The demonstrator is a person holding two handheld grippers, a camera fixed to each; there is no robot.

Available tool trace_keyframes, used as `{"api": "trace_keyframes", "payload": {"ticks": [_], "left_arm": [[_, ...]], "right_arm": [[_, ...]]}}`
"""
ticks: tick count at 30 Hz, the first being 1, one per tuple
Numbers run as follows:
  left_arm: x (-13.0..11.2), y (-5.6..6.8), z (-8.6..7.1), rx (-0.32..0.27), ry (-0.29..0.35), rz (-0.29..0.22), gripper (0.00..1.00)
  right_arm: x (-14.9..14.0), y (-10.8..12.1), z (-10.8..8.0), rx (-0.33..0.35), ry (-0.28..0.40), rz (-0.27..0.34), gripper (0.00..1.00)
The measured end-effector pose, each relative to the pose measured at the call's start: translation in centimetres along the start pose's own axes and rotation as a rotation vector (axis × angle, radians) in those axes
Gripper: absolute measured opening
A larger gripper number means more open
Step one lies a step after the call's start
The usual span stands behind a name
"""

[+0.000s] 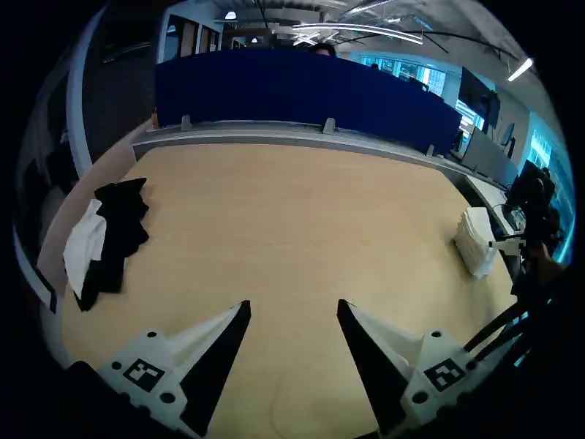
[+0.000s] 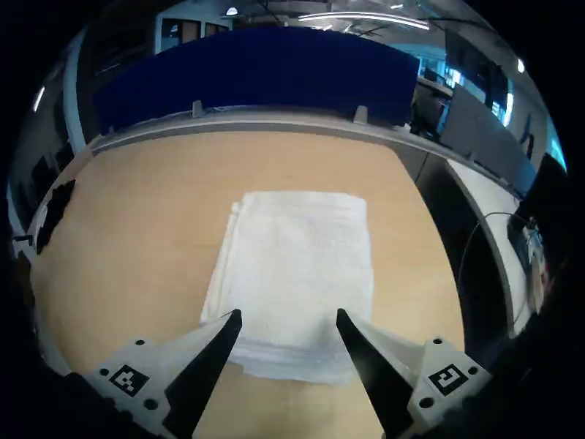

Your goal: Fold towel

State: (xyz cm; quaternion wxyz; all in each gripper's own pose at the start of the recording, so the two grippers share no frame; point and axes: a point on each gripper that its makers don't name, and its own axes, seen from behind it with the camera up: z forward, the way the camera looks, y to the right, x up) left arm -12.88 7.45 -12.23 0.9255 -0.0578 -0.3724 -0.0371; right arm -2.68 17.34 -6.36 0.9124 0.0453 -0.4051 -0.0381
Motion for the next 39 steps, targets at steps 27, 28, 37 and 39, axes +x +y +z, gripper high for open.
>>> {"api": "trace_keyframes", "payload": {"ticks": [27,28,37,39], "left_arm": [[-0.3,-0.3,-0.3,0.022,-0.004,-0.008,0.87],[-0.3,-0.3,-0.3,0.023,-0.004,-0.008,0.87],[-0.4,-0.6,-0.4,0.029,-0.006,-0.007,0.87],[-0.4,-0.7,-0.5,0.031,-0.006,-0.007,0.87]], "right_arm": [[8.5,1.1,4.7,0.013,0.042,-0.041,1.0],[8.4,1.1,4.9,0.014,0.037,-0.039,1.0],[6.8,1.4,6.4,0.016,0.001,-0.018,1.0],[6.6,1.5,6.6,0.016,-0.004,-0.014,1.0]]}}
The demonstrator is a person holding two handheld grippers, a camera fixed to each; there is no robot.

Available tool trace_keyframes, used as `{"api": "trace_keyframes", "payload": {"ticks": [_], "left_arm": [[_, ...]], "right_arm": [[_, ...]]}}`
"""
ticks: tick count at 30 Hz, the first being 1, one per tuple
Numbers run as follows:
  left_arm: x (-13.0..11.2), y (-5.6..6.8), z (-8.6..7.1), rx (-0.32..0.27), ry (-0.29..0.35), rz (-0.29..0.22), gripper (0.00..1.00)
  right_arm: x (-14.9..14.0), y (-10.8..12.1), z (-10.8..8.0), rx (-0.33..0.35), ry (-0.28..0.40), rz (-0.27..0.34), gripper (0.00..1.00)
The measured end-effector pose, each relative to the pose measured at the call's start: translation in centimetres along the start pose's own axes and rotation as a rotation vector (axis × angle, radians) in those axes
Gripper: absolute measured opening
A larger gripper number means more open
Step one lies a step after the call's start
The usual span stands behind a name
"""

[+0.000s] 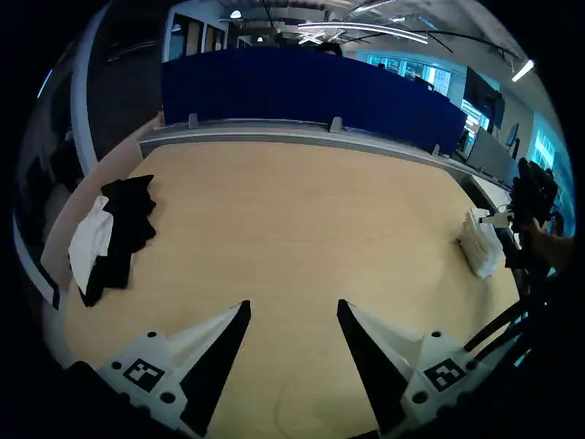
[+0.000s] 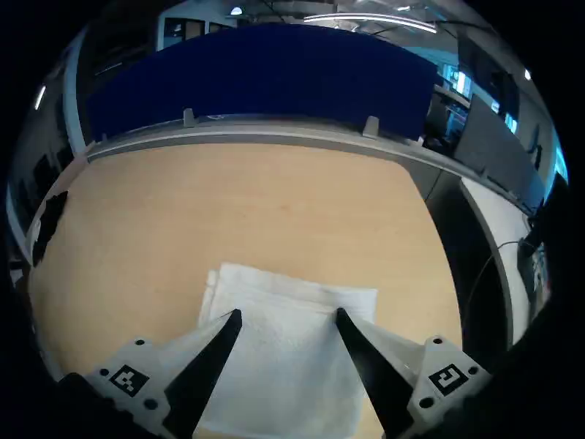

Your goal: Fold towel

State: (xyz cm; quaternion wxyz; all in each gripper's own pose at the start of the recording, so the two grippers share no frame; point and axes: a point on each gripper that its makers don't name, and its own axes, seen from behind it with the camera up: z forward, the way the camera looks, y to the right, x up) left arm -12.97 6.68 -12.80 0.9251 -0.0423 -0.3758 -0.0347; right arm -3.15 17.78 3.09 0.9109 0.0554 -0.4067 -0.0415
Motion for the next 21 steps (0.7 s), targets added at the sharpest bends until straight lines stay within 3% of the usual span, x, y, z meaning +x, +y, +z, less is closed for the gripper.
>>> {"api": "trace_keyframes", "payload": {"ticks": [9,21], "left_arm": [[0.0,-0.3,-0.1,0.002,0.002,0.0,0.87],[0.2,-0.4,-0.4,-0.004,0.01,0.0,0.87]], "right_arm": [[-0.1,-0.1,0.3,-0.002,-0.002,0.013,1.0],[0.9,-1.1,-2.5,-0.002,0.053,0.002,1.0]]}}
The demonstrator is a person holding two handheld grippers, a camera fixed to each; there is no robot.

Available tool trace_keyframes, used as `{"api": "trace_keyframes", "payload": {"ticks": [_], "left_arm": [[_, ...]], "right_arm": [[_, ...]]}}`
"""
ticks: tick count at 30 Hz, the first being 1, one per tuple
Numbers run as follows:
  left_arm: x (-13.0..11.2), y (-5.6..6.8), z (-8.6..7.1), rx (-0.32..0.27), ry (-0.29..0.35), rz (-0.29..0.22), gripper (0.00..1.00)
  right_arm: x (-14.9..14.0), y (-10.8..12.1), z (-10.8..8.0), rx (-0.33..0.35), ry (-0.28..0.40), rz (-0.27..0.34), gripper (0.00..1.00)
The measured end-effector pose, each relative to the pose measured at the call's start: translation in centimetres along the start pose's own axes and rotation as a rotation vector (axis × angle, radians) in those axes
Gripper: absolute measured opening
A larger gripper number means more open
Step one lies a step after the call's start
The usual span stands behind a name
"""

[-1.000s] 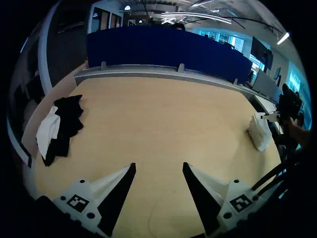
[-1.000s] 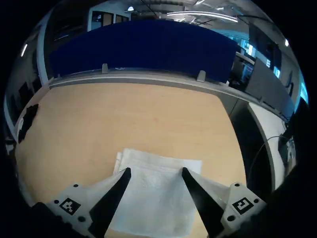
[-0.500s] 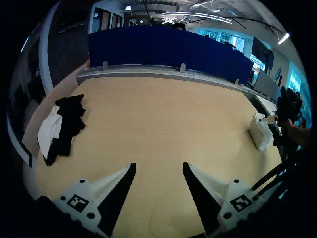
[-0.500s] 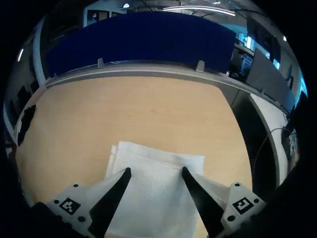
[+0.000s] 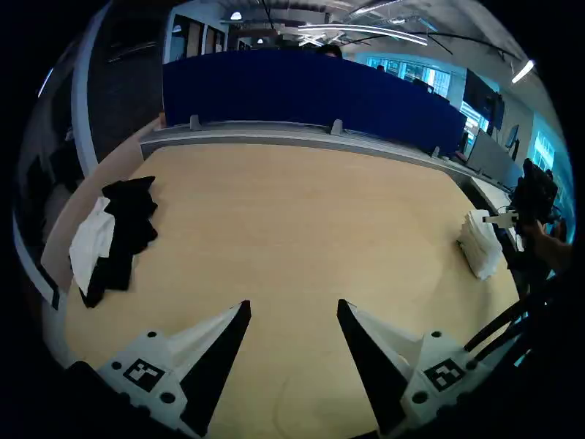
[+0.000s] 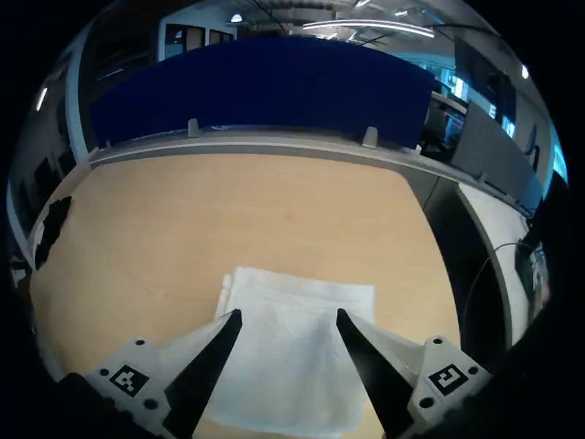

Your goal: Fold towel

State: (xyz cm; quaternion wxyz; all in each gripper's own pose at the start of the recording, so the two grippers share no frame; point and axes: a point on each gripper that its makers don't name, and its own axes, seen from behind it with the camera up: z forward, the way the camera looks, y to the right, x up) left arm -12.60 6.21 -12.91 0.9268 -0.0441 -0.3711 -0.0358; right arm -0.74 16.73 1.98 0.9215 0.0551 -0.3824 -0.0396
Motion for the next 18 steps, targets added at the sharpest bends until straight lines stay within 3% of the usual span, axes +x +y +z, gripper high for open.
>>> {"api": "trace_keyframes", "payload": {"ticks": [9,18], "left_arm": [[0.3,0.0,0.0,-0.006,0.01,0.007,0.87],[0.6,0.3,-0.1,-0.018,0.021,0.005,0.87]], "right_arm": [[0.9,-0.7,-3.2,-0.029,0.102,0.042,1.0],[3.5,-1.2,-7.4,-0.073,0.328,0.088,1.0]]}}
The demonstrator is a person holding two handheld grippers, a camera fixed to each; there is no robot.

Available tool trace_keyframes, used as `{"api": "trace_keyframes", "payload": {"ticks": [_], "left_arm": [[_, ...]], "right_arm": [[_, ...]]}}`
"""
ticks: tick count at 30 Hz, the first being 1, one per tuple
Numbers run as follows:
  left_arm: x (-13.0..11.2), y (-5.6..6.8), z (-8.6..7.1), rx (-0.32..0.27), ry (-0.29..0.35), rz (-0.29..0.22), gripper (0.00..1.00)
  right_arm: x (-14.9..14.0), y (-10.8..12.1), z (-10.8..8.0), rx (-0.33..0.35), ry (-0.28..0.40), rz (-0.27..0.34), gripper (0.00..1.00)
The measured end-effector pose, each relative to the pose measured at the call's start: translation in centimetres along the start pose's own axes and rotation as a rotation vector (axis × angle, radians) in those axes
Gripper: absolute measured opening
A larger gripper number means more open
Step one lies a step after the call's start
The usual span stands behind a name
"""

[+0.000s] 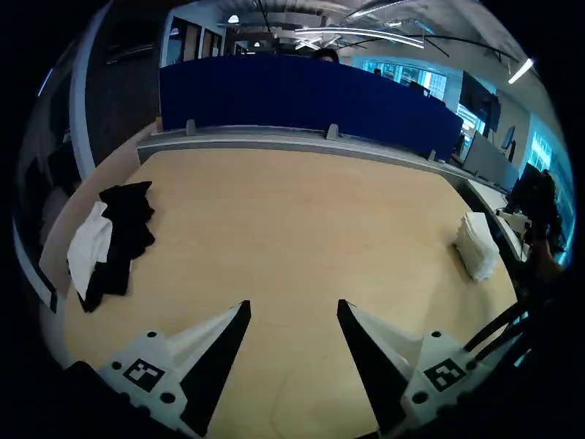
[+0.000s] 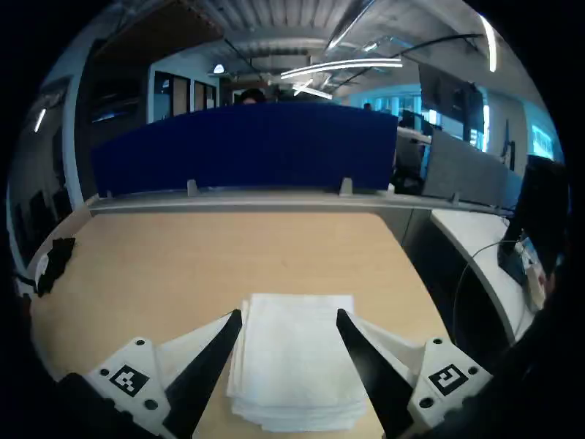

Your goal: Fold towel

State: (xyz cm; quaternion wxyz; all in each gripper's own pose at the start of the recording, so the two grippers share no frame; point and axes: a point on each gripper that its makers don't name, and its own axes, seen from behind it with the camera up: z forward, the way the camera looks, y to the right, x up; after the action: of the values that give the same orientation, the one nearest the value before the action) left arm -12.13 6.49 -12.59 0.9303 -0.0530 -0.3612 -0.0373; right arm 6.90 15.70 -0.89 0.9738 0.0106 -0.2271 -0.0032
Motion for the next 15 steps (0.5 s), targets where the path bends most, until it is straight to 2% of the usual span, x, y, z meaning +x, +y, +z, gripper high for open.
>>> {"api": "trace_keyframes", "payload": {"ticks": [3,6,9,15], "left_arm": [[0.0,0.1,0.0,-0.001,0.003,0.005,0.87],[0.0,0.1,0.0,-0.003,0.002,0.009,0.87],[0.0,0.1,0.0,-0.003,0.005,0.009,0.87],[0.5,0.1,0.1,-0.001,0.024,0.004,0.87]], "right_arm": [[1.6,0.4,-0.9,-0.031,0.094,0.015,1.0],[2.7,0.9,-1.5,-0.059,0.152,0.041,1.0],[3.5,1.0,-1.8,-0.073,0.188,0.053,1.0],[4.7,0.8,-2.2,-0.106,0.235,0.036,1.0]]}}
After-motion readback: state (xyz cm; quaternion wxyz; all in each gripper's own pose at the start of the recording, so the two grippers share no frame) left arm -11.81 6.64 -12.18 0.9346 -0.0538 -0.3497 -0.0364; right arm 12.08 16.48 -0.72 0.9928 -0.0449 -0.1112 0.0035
